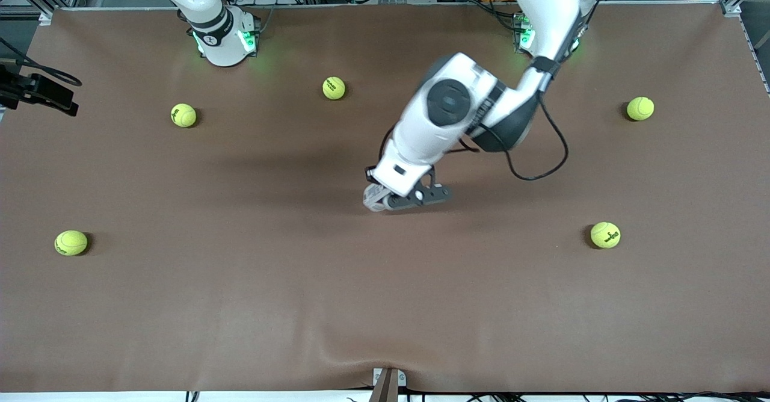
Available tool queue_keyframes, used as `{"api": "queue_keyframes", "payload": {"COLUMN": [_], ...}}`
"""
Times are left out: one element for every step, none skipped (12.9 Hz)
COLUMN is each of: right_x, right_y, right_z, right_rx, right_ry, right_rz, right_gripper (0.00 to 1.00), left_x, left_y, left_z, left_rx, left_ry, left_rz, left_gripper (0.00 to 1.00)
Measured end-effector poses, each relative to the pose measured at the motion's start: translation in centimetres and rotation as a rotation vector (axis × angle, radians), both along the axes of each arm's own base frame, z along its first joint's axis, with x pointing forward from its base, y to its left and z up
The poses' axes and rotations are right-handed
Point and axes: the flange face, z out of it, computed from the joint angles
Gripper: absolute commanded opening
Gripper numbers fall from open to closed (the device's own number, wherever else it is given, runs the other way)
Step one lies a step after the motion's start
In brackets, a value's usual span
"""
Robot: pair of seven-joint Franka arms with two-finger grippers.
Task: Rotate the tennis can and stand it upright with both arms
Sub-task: 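Lift the can with the left gripper and rotate it upright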
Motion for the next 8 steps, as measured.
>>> {"api": "queue_keyframes", "payload": {"right_x": [-0.1, -0.2, -0.4, -0.5, -0.5, -0.5, -0.5, -0.5], "right_y": [-0.1, -0.5, -1.3, -2.3, -2.9, -3.1, -3.0, -2.8], "right_z": [0.0, 0.2, 0.4, 0.6, 0.6, 0.6, 0.6, 0.6], "right_rx": [-0.003, -0.004, 0.003, 0.02, 0.032, 0.037, 0.04, 0.043], "right_ry": [0.0, -0.003, -0.006, -0.009, -0.012, -0.014, -0.015, -0.015], "right_rz": [-0.018, -0.037, -0.056, -0.073, -0.084, -0.087, -0.085, -0.083], "right_gripper": [1.0, 1.0, 1.0, 1.0, 1.0, 1.0, 1.0, 1.0], "left_x": [-1.1, -1.7, -2.0, -2.4, -2.7, -2.9, -3.1, -3.2], "left_y": [-0.8, -1.1, -1.3, -1.5, -1.6, -1.6, -1.6, -1.8], "left_z": [-0.1, 0.0, 0.1, 0.2, 0.2, 0.3, 0.3, 0.2], "left_rx": [0.05, 0.084, 0.108, 0.13, 0.156, 0.187, 0.21, 0.223], "left_ry": [-0.003, -0.006, -0.008, -0.014, -0.026, -0.04, -0.053, -0.062], "left_rz": [-0.01, -0.016, -0.016, -0.012, -0.007, -0.002, -0.002, -0.004], "left_gripper": [0.0, 0.0, 0.0, 0.0, 0.0, 0.0, 0.0, 0.0]}}
